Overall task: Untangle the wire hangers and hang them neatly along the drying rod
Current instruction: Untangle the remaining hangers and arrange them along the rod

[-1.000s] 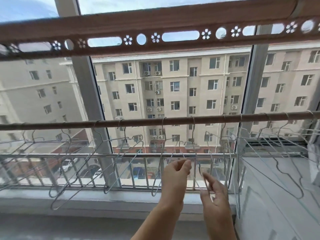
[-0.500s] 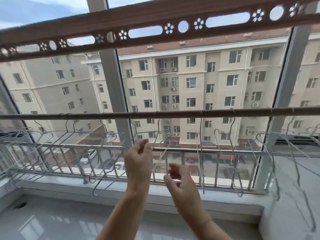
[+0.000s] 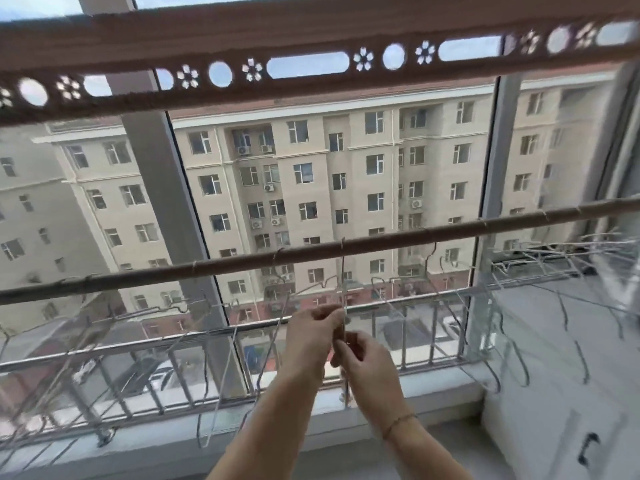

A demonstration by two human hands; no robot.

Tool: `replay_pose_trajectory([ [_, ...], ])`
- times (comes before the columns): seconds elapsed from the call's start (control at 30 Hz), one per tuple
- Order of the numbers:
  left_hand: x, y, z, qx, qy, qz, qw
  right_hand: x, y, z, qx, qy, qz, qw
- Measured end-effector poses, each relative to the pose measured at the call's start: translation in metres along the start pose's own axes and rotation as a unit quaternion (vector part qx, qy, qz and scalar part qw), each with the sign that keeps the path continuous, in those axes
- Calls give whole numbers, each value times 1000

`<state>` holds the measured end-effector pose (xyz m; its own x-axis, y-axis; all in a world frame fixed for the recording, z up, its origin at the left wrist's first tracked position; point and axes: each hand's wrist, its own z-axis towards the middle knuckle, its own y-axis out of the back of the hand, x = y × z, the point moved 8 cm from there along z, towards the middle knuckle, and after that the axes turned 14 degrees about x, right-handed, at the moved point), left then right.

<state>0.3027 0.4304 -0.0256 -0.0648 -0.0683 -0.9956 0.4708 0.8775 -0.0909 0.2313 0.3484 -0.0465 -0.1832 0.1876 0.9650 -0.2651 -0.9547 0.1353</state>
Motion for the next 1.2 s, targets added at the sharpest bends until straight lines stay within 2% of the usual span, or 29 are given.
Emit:
replay_pose_trajectory([
  [0.1, -8, -14, 13, 43, -6, -27, 999, 5, 11, 13, -27, 2, 9, 1000],
  [0.3, -3, -25, 36, 43, 17, -35, 998, 2, 30, 32, -36, 0, 13, 999],
  [0.4, 21, -20, 33, 38, 47, -34, 998, -25, 34, 26, -4, -38, -7, 999],
  [0.5, 53, -8, 22, 23, 80, 1, 997, -61, 49, 10, -12, -82, -24, 996],
  [0.67, 105, 5, -10, 46, 143, 31, 988, -92, 71, -4, 5, -92, -100, 991],
  [0.73, 117, 13, -18, 52, 145, 82, 985, -97, 71, -5, 42, -86, -154, 983],
  [0.83, 124, 26, -21, 61, 130, 223, 964, -108, 66, -8, 97, -92, -216, 967],
  [0.93, 126, 35, -21, 65, 114, 273, 953, -125, 67, -15, 132, -130, -250, 950],
  [1.1, 122, 40, -17, 55, 75, 292, 952, -139, 70, -36, 184, -167, -204, 947],
  [1.2, 119, 37, -19, 28, 36, 325, 945, -138, 68, -52, 197, -191, -98, 957],
])
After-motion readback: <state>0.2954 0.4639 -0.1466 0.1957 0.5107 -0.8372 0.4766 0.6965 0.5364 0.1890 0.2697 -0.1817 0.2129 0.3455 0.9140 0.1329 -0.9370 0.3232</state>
